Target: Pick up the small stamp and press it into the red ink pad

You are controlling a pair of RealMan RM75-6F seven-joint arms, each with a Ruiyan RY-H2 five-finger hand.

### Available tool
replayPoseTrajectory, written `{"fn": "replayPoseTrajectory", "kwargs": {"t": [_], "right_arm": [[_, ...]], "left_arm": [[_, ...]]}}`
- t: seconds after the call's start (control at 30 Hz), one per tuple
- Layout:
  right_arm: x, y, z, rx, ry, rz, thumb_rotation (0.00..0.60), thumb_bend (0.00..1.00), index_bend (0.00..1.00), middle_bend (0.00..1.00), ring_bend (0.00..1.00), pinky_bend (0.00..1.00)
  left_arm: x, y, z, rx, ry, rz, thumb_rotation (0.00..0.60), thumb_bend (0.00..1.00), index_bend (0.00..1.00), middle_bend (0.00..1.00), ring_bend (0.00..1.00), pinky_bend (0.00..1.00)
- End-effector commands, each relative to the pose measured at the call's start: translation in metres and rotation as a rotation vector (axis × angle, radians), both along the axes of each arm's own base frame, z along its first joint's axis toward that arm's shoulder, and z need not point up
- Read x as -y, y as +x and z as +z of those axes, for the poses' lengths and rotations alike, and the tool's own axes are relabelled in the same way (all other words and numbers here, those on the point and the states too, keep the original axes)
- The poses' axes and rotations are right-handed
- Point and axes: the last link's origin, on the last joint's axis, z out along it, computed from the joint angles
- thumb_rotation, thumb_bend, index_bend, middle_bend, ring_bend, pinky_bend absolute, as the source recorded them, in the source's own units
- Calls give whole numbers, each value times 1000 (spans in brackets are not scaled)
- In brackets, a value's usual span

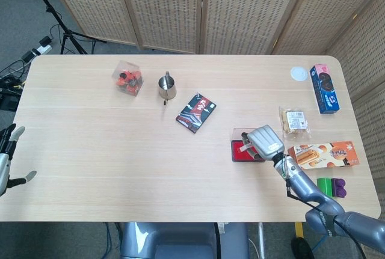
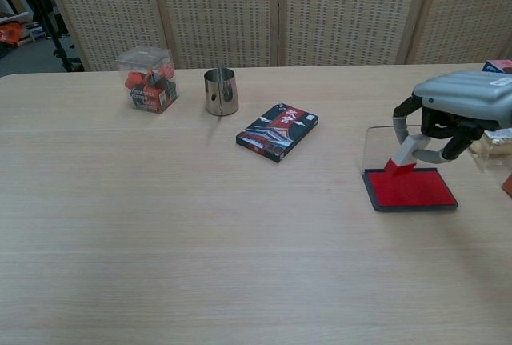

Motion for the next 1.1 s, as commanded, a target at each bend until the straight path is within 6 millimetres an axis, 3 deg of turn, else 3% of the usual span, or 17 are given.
{"fn": "replayPoseTrajectory", "kwargs": {"t": [0.03, 0.33, 0.5, 1.1], "right_arm": [[-10, 1, 13, -4, 3, 25, 600, 567, 569, 949, 1000, 1000], [-36, -18, 13, -74, 33, 64, 600, 564, 569, 949, 1000, 1000], [-55, -41, 7, -115, 53, 72, 600, 561, 569, 949, 1000, 1000], [-63, -64, -5, -132, 6, 87, 600, 466, 569, 949, 1000, 1000]], "left_arm": [[0, 0, 0, 0, 0, 0, 600, 0, 0, 0, 0, 0], [1, 0, 0, 0, 0, -2, 600, 0, 0, 0, 0, 0], [1, 1, -1, -3, -4, -7, 600, 0, 0, 0, 0, 0], [3, 2, -2, -6, -7, -13, 600, 0, 0, 0, 0, 0]]}}
